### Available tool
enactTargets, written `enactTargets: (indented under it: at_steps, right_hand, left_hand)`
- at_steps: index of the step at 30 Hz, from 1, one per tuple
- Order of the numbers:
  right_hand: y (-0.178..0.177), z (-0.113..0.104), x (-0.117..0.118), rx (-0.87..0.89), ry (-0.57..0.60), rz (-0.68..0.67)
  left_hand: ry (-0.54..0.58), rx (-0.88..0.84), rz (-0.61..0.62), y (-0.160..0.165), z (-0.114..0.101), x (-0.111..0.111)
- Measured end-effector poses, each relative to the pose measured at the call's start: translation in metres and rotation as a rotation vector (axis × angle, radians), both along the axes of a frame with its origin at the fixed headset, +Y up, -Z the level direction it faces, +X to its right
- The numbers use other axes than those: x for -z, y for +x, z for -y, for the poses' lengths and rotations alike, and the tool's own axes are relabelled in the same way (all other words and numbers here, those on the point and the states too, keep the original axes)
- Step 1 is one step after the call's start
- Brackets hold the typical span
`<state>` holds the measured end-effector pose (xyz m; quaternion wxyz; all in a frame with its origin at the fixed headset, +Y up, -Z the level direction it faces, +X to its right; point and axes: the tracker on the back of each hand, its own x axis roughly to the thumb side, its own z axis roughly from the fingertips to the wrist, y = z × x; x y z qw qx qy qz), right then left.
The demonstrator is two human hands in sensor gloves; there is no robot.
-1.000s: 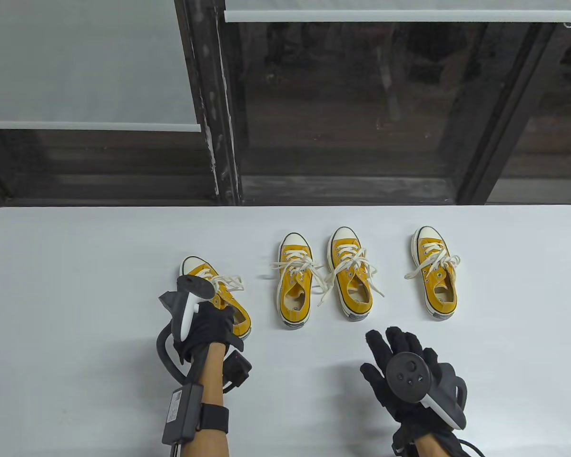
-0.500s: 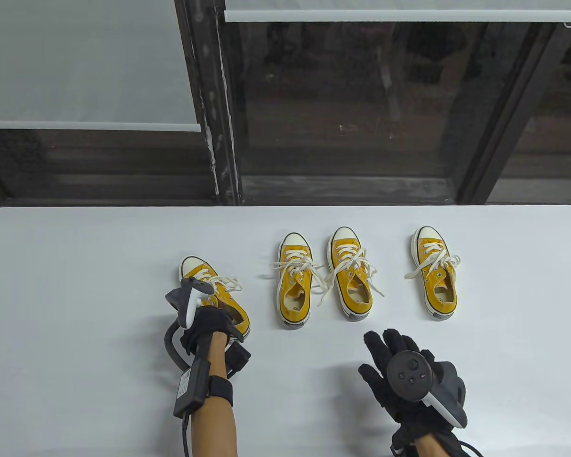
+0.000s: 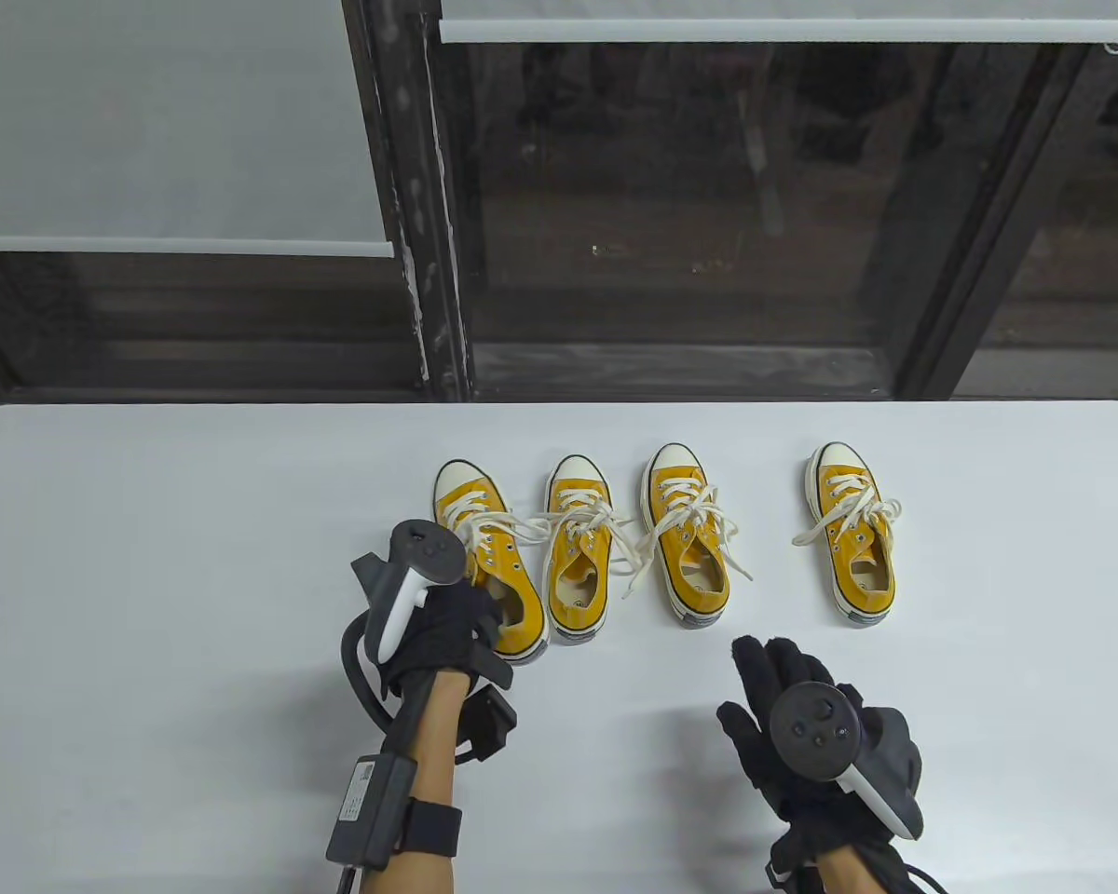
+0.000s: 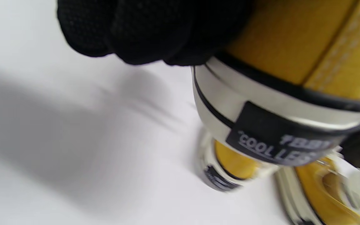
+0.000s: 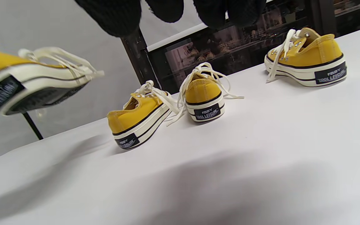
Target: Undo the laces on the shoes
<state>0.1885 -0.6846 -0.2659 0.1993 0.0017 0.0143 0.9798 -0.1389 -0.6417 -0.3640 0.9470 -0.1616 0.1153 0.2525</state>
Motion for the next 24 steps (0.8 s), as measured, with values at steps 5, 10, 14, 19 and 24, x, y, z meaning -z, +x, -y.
enactTargets:
  at_steps: [5,10,14,19,24]
  right_hand:
    - [0.005,0.001,0.002,0.016,0.001,0.043]
    - [0.011,-0.003,0.000,0.057,0.033,0.087]
    - [0.013,-0.003,0.001,0.073,0.026,0.098]
    - [0.014,-0.002,0.001,0.077,0.031,0.098]
    - [0.014,-0.002,0.001,0.080,0.023,0.098]
  left_hand:
    - [0.054,0.037,0.183,0.046,-0.019,-0.036]
    - [0.001,0.008,0.326,0.085,-0.008,-0.069]
    - [-0.083,-0.018,0.373,0.099,0.012,-0.078]
    - [-0.168,0.037,0.375,0.111,0.038,-0.083]
    - [-0.208,0.148,0.375,0.124,0.053,-0.080]
